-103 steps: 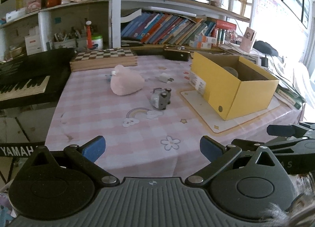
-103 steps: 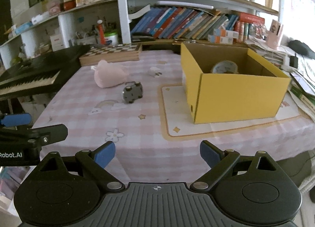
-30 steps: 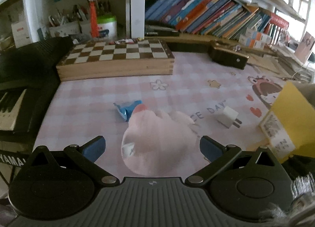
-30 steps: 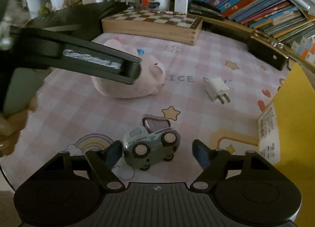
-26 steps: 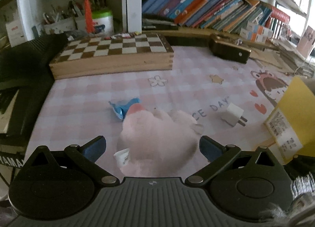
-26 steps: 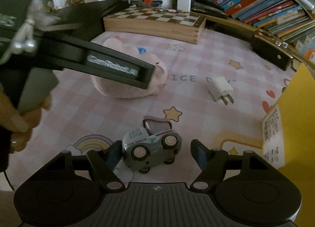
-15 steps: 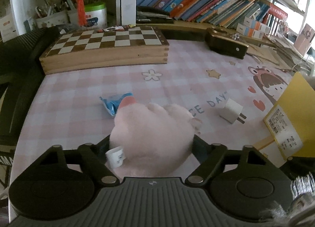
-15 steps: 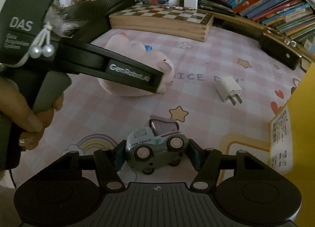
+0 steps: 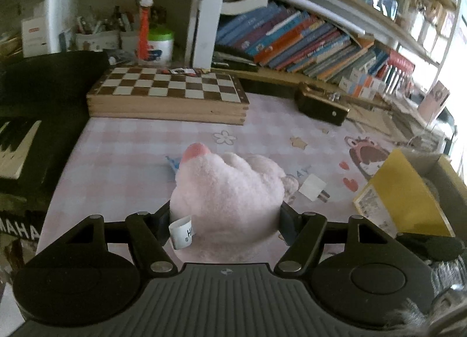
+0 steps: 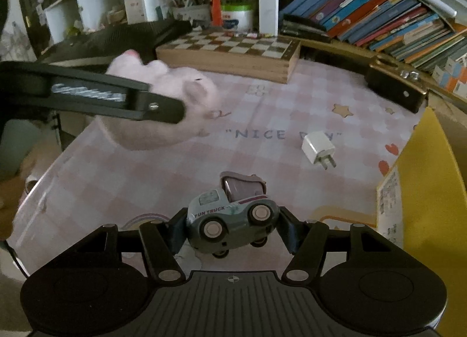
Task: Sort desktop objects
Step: 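Lift the toy truck and plush toy toward the yellow box with both tools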
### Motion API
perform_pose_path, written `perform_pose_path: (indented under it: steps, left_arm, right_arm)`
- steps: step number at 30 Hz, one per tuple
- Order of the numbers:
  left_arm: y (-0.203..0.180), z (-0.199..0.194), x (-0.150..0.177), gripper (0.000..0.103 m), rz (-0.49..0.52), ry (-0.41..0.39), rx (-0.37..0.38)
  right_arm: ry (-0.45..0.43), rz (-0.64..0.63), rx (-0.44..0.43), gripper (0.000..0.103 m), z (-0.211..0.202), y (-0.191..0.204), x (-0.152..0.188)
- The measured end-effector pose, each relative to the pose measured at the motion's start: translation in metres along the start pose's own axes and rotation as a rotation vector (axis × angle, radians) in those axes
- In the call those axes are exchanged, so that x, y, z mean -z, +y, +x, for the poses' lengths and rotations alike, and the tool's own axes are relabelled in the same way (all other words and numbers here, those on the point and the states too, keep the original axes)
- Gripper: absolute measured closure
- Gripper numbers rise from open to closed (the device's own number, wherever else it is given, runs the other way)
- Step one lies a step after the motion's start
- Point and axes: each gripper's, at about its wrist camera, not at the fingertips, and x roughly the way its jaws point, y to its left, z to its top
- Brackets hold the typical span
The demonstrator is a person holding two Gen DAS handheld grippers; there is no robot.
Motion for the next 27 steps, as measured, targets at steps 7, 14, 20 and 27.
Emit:
perform_pose_path:
  steps: [7, 14, 20, 27]
  left_arm:
    - [0.008, -0.052, 0.012, 0.036, -0.062, -0.073, -0.001]
    - [0.011, -0.087, 0.025, 0.036, -0.072, -0.107, 0.009]
    - [0.006, -0.112, 0.041, 0.036, -0.058, -0.122, 0.043]
    - [0.001, -0.145, 0.068, 0.036, -0.032, -0.124, 0.080]
  right_arm:
    - [-0.052, -0.004, -0.001, 0.039, -0.024, 0.008, -0.002]
    - [-0.105, 0.021, 0.017, 0.039, -0.057, 0.015, 0.003]
    - [-0.125, 0.050, 0.043, 0.039, -0.084, 0.025, 0.020]
    - [-0.137, 0.078, 0.069, 0.039, -0.110, 0.043, 0.047]
